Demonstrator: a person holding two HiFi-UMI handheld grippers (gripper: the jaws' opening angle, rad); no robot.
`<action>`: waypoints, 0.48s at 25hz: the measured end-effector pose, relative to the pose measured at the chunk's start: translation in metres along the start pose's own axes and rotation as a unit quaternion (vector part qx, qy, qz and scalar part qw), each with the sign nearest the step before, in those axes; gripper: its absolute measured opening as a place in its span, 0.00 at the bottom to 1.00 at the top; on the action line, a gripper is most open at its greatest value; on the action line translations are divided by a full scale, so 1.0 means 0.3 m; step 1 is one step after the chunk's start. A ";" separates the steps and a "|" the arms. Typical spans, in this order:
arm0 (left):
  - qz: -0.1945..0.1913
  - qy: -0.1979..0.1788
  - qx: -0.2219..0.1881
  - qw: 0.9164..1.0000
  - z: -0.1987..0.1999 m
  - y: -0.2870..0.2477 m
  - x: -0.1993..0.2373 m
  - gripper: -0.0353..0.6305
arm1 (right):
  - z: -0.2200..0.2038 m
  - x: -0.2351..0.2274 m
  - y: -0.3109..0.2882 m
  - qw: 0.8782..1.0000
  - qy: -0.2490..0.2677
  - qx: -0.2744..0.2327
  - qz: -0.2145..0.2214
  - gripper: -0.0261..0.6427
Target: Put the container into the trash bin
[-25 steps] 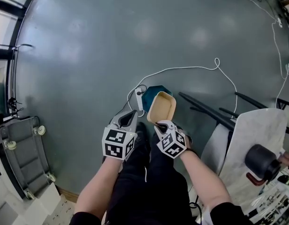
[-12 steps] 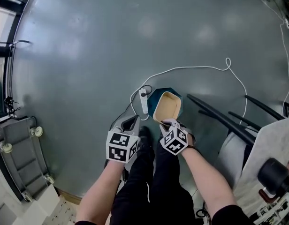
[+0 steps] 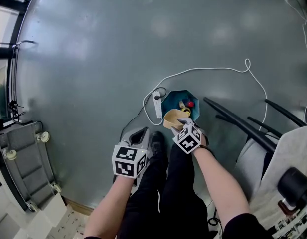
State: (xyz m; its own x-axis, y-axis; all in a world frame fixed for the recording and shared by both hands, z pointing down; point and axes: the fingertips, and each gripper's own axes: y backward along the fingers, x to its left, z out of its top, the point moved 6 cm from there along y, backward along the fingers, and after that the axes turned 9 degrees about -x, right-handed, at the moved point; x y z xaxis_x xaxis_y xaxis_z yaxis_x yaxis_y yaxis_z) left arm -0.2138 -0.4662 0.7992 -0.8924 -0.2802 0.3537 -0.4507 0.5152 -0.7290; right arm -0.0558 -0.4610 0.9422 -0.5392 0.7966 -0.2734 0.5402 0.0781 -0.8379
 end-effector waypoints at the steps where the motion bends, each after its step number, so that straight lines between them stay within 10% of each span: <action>1: -0.003 0.004 -0.007 1.000 0.019 0.022 -0.016 0.07 | 0.022 0.017 0.034 1.000 -0.007 -0.011 0.002 0.28; 12: -0.032 -0.019 -0.090 0.995 0.354 0.294 -0.166 0.07 | 0.092 0.189 0.470 0.998 -0.037 -0.036 -0.018 0.21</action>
State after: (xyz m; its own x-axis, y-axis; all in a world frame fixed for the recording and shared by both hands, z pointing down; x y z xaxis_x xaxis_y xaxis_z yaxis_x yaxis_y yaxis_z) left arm -0.2069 -0.4927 0.6552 -0.8614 -0.3469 0.3711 -0.5071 0.6304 -0.5878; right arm -0.0281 -0.4214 0.7955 -0.6039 0.7462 -0.2801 0.5638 0.1514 -0.8120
